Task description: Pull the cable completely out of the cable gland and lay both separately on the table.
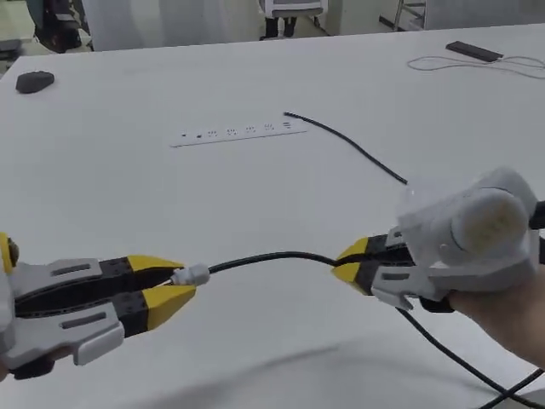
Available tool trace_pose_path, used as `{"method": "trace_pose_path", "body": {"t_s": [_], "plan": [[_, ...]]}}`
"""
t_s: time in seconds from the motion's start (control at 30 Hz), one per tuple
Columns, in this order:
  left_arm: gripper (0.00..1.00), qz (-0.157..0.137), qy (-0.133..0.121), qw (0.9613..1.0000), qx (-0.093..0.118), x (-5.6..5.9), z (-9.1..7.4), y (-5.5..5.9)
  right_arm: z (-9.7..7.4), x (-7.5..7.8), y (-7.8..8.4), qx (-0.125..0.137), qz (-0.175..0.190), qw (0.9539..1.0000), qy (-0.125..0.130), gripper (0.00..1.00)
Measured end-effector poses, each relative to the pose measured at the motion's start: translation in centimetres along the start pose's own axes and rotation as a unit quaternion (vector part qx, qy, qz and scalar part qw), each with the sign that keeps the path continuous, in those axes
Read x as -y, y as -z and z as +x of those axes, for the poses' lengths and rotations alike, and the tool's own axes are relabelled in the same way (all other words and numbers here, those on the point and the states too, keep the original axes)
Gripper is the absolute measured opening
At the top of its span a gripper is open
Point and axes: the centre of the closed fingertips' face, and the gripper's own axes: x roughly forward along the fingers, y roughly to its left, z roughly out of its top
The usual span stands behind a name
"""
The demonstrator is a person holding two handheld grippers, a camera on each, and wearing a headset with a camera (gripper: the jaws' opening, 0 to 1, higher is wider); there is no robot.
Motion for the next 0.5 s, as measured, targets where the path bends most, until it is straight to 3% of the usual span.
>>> {"method": "trace_pose_path", "body": {"t_s": [0.17,0.33,0.5], "plan": [[0.14,0.000,-0.013,0.9999,-0.001,-0.4,-0.4,0.1,0.1,0.8,1.7,-0.015,0.012,0.9997,0.013,0.00],[0.14,-0.002,-0.018,0.9998,-0.004,-0.4,-0.5,0.4,1.0,0.2,3.2,-0.030,0.015,0.9994,0.008,0.00],[0.14,-0.002,-0.020,0.9998,-0.009,-0.5,-0.3,0.6,1.7,-0.5,3.4,-0.038,0.010,0.9992,-0.004,0.00]]}}
